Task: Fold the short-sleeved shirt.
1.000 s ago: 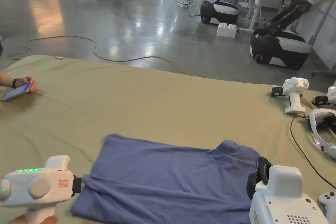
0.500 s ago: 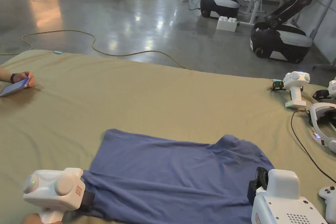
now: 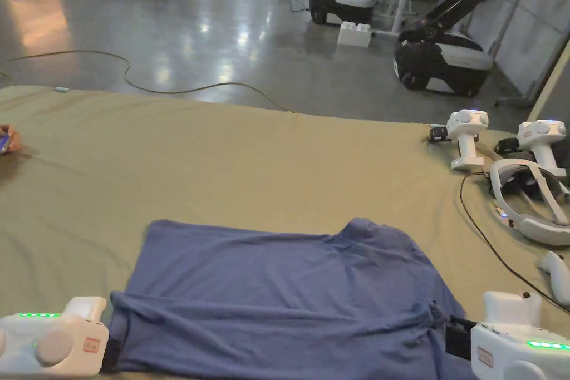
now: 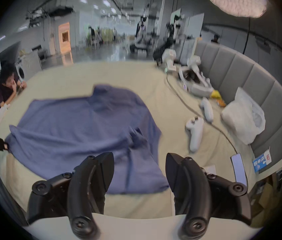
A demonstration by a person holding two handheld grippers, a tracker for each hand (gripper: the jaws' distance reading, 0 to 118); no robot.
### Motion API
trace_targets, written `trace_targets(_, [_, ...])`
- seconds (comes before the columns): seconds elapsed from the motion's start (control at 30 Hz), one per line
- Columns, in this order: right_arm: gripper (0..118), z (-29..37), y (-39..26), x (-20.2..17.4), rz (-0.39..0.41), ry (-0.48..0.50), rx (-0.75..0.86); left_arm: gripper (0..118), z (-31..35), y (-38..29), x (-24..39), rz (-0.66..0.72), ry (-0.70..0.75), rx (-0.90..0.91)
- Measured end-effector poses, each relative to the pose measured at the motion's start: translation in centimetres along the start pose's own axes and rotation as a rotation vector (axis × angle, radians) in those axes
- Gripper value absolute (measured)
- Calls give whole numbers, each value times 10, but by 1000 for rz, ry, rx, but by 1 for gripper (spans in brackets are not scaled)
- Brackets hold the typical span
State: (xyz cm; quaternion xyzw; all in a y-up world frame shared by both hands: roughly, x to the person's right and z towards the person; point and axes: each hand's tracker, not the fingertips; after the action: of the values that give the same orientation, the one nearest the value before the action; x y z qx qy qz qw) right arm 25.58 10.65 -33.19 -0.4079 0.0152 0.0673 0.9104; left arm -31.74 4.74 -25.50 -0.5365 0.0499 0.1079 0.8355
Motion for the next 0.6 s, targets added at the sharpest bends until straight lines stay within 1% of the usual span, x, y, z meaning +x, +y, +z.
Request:
trace_targets(0.03, [66,-8,-3,7,2,-1,-42,8,2,-1,-1,-4,6,7])
trace_targets(0.1, [66,-23,-11,17,-18,0,-133,8,7,-5,-4,-8,-2,39])
trace_targets(0.17, [66,-36,-16,21,-37,29,-193,8,7,-7,-5,4,-3,28])
trace_targets(0.23, [66,-51,-25,20,-19,71,-230,8,7,-8,-7,17,-12,38])
trace_targets(0.33, [66,-73,-35,9,36,51,-319,8,6,-9,-6,17,-11,39])
trace_targets(0.37, [62,-79,-40,6,46,49,-338,8,7,-9,-5,18,-11,43])
trace_targets(0.4, [56,-82,-42,4,39,52,-327,8,8,-10,-4,21,-12,45])
trace_targets(0.43, [43,-81,-44,4,26,58,-315,8,8,-11,-5,28,-15,47])
trace_targets(0.47, [18,-76,-44,4,12,77,-288,8,9,-11,-6,36,-20,50])
trace_targets(0.5, [5,-73,-44,1,14,105,-277,8,10,-11,-7,40,-23,54])
trace_targets(0.57, [5,-67,-45,-3,37,84,-276,8,15,-12,-7,44,-27,63])
trace_targets(0.6, [4,-62,-44,-2,43,90,-272,8,17,-12,-7,43,-32,67])
